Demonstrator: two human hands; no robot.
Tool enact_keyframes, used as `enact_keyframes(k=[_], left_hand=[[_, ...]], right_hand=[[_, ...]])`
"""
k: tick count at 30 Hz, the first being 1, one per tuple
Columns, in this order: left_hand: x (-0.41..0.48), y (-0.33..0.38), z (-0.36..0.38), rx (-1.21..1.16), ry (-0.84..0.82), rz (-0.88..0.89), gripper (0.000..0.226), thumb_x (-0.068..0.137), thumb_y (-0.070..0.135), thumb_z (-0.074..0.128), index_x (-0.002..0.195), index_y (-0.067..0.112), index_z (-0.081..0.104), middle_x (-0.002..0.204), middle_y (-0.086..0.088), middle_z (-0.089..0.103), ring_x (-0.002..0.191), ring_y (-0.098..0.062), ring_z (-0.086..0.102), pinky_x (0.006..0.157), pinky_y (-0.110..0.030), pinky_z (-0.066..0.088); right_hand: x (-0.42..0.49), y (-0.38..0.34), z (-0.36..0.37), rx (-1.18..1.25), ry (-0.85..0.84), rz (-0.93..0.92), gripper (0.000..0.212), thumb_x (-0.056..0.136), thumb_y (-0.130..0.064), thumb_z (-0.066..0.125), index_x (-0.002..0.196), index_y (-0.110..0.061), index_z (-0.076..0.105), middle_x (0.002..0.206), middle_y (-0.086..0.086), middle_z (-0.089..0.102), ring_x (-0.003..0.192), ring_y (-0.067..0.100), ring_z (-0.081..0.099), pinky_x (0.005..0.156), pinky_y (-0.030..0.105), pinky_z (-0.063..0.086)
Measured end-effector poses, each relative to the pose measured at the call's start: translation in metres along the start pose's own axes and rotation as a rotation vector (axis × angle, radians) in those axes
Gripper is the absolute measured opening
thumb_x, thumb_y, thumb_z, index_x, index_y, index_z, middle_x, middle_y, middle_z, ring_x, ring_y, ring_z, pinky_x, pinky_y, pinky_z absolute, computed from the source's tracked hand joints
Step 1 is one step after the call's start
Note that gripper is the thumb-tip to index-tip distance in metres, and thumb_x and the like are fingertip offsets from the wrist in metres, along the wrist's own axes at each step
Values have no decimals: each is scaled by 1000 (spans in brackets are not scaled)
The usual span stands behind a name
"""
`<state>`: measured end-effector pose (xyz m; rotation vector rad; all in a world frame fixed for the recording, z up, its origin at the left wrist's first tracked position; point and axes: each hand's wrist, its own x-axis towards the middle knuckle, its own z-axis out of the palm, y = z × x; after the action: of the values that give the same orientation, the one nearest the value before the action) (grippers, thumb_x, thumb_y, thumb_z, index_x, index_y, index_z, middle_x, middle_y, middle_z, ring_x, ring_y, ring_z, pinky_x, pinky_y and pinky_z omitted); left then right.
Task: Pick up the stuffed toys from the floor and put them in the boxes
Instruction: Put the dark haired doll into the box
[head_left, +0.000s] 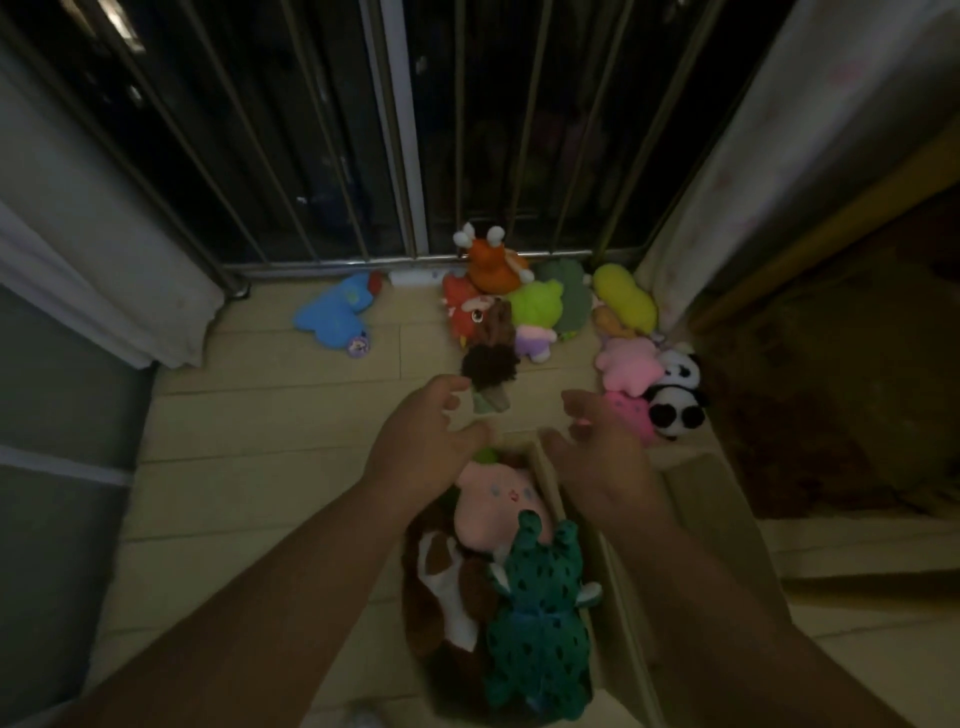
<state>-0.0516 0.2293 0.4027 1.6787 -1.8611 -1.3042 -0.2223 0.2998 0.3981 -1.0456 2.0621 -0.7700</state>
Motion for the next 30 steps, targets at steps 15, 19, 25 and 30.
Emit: enact_keyframes(k=[15, 19, 25, 30], left_hand=[[105, 55, -8, 122, -8, 99, 48, 81, 39, 71, 124, 29, 53, 119, 4, 56, 103, -13, 53, 88, -33, 48], [143, 53, 8, 96, -19, 83, 44, 82, 35, 71, 122, 30, 54, 117, 6, 57, 104, -11, 53, 90, -33, 47], [216, 19, 29, 115, -72, 55, 36, 82, 35, 71, 114, 34, 55, 116, 7, 58, 106, -13, 54, 92, -34, 47], [311, -44, 62, 175, -149, 70, 27, 81, 32, 71, 101, 37, 53, 110, 6, 61, 103, -18, 57, 89, -35, 48]], right_hand=[[93, -28, -39, 24, 41, -17, 48, 86, -29, 67, 130, -20, 53, 127, -1, 59, 111, 18, 57, 93, 37, 49], [132, -20, -35, 36, 36, -23, 47, 85, -28, 69, 129, -20, 55, 126, -1, 60, 109, 19, 59, 91, 34, 48], [197, 2, -1, 54, 18, 46, 47, 85, -24, 70, 129, -15, 55, 125, 3, 60, 108, 23, 59, 92, 34, 48], [264, 48, 64, 61, 24, 178, 49, 84, -28, 71, 129, -19, 53, 117, -1, 60, 98, 20, 61, 91, 39, 50]])
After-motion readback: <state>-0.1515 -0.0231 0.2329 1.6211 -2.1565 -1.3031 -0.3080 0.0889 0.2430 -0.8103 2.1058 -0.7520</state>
